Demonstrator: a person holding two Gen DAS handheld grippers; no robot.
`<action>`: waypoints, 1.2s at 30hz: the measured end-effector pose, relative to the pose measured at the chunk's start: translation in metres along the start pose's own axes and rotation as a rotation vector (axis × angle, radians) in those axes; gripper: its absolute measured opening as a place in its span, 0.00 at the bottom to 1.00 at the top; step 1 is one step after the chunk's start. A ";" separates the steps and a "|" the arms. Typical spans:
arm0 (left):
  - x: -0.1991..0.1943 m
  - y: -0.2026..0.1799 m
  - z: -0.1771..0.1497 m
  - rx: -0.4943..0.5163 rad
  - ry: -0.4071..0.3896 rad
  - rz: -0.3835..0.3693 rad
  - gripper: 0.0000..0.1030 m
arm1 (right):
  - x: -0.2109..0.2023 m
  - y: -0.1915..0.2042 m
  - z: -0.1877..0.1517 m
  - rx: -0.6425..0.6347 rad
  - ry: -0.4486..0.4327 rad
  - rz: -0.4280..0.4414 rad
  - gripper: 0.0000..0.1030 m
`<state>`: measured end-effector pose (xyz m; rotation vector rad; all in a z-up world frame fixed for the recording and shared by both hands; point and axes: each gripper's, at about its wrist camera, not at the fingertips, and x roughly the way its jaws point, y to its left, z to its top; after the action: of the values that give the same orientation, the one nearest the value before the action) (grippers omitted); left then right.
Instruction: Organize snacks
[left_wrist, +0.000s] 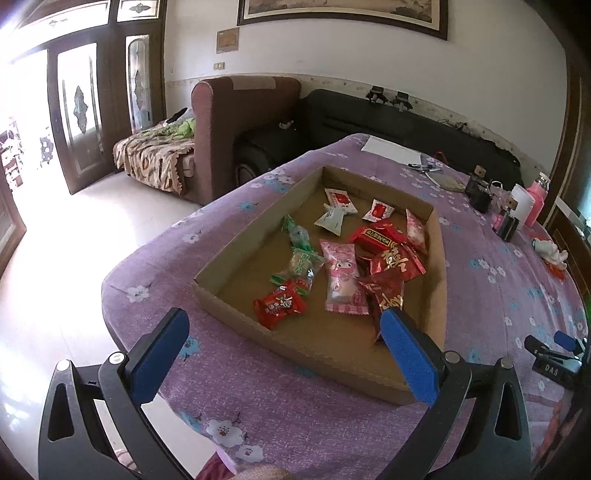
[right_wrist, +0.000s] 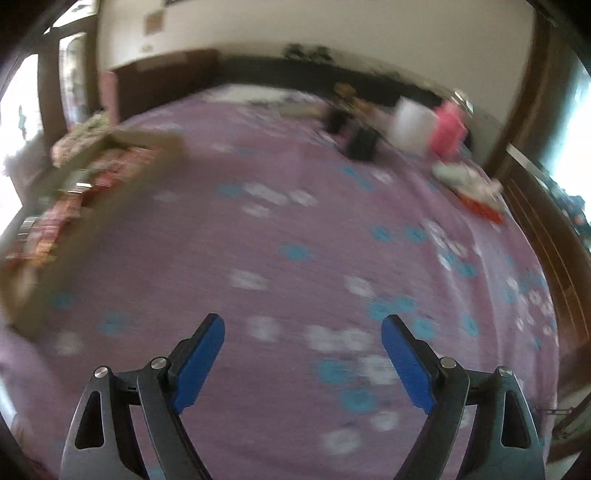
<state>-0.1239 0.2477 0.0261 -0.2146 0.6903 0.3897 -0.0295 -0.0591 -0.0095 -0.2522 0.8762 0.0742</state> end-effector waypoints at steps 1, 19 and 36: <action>0.000 -0.001 0.000 0.001 -0.003 0.002 1.00 | 0.008 -0.012 -0.002 0.017 0.014 -0.005 0.86; 0.005 -0.006 0.003 0.008 0.014 -0.001 1.00 | -0.006 -0.038 -0.007 0.187 -0.082 0.051 0.94; 0.004 0.015 0.008 -0.033 -0.022 0.039 1.00 | -0.083 0.178 -0.013 -0.345 -0.224 0.340 0.99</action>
<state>-0.1228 0.2649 0.0281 -0.2275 0.6671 0.4405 -0.1223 0.1132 0.0124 -0.4060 0.6722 0.5634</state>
